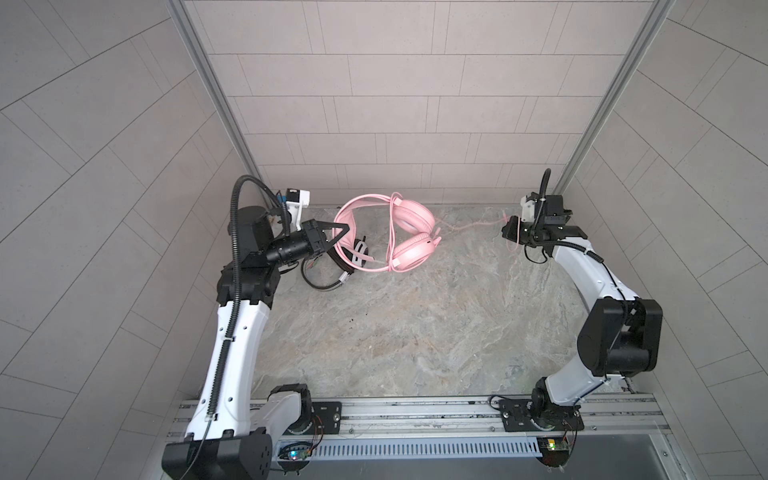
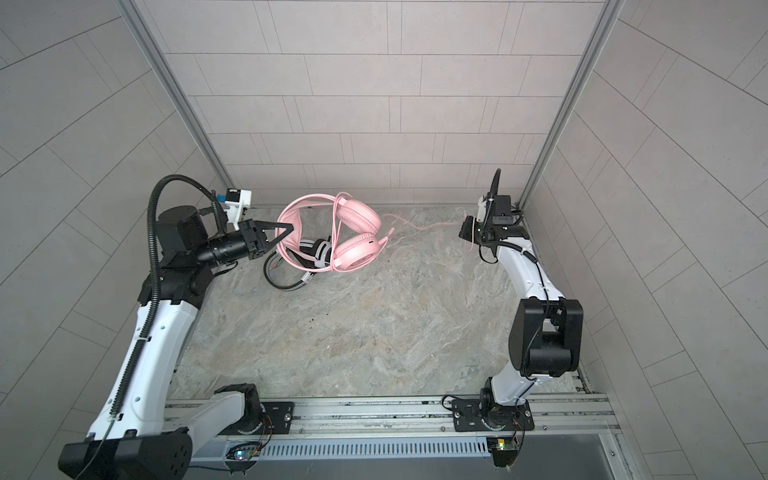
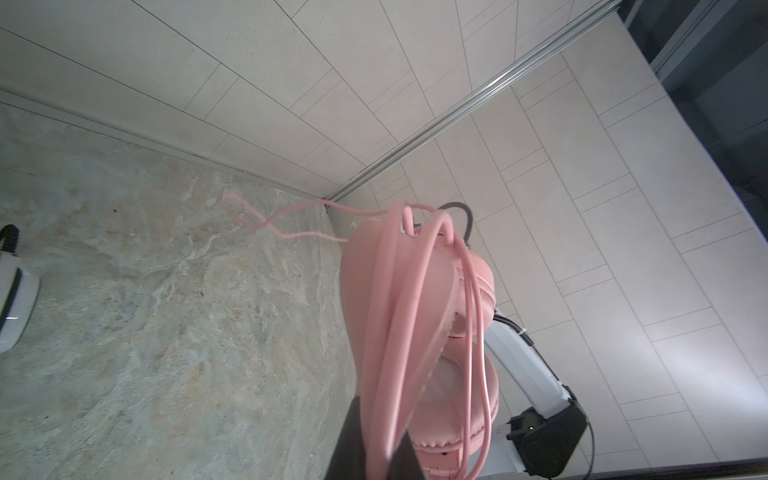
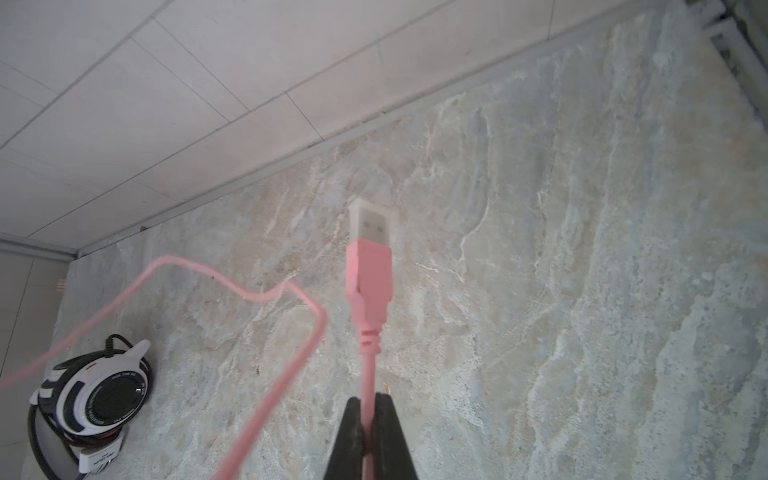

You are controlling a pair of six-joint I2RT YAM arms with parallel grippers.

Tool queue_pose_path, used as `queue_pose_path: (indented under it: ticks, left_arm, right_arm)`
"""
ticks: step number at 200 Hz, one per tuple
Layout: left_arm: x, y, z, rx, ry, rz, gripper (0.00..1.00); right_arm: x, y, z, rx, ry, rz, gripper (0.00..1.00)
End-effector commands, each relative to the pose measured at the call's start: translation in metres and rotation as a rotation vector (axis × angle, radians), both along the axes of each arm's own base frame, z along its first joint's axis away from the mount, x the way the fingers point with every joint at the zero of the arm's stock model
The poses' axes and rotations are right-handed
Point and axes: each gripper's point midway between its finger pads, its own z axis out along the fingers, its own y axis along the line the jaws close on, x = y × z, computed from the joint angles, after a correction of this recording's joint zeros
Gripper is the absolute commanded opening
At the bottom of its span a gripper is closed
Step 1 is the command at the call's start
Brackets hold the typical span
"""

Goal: Wrap the headphones
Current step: 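Lift the pink headset with the left gripper and pull the plug end taut with right, then bring the right gripper with the pink plug over the headset held by left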

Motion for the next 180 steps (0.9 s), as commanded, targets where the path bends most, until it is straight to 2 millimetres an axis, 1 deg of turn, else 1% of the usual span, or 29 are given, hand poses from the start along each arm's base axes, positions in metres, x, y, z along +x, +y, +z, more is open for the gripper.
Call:
queue_pose_path:
  ticks: [1, 14, 26, 43, 54, 66, 80, 95, 112, 140, 160, 180]
  left_arm:
    - [-0.003, 0.002, 0.012, 0.015, -0.073, 0.018, 0.00]
    - [0.005, 0.004, 0.025, -0.043, -0.099, 0.040, 0.00]
    - [0.011, 0.005, 0.040, -0.090, -0.134, 0.052, 0.00]
    - [0.019, 0.009, 0.059, -0.136, -0.172, 0.083, 0.00]
    - [0.022, 0.010, 0.073, -0.183, -0.197, 0.087, 0.00]
    - [0.028, 0.013, 0.084, -0.217, -0.218, 0.107, 0.00]
    - [0.035, 0.020, 0.088, -0.221, -0.232, 0.161, 0.00]
    - [0.044, 0.030, 0.089, -0.199, -0.242, 0.242, 0.00]
    - [0.058, 0.041, 0.080, -0.143, -0.247, 0.334, 0.00]
    - [0.085, 0.054, 0.055, -0.067, -0.212, 0.457, 0.00]
    - [0.101, 0.049, 0.041, -0.013, -0.217, 0.496, 0.00]
    - [0.117, 0.036, 0.028, 0.050, -0.219, 0.498, 0.00]
  right_arm:
    - [-0.028, 0.021, 0.070, -0.076, -0.145, 0.044, 0.00]
    - [-0.043, 0.037, 0.078, -0.105, -0.154, 0.083, 0.00]
    - [-0.056, 0.052, 0.073, -0.125, -0.155, 0.114, 0.00]
    - [-0.072, 0.070, 0.055, -0.161, -0.123, 0.166, 0.00]
    - [-0.081, 0.078, 0.036, -0.180, -0.098, 0.189, 0.00]
    - [-0.091, 0.089, 0.018, -0.166, -0.072, 0.227, 0.00]
    - [-0.111, 0.109, 0.002, -0.169, -0.047, 0.291, 0.00]
    - [-0.138, 0.131, -0.004, -0.212, -0.034, 0.373, 0.00]
    - [-0.174, 0.156, 0.003, -0.255, -0.053, 0.478, 0.00]
    - [-0.225, 0.185, 0.033, -0.290, -0.129, 0.608, 0.00]
    - [-0.252, 0.200, 0.055, -0.297, -0.177, 0.680, 0.00]
    - [-0.273, 0.218, 0.078, -0.281, -0.228, 0.754, 0.00]
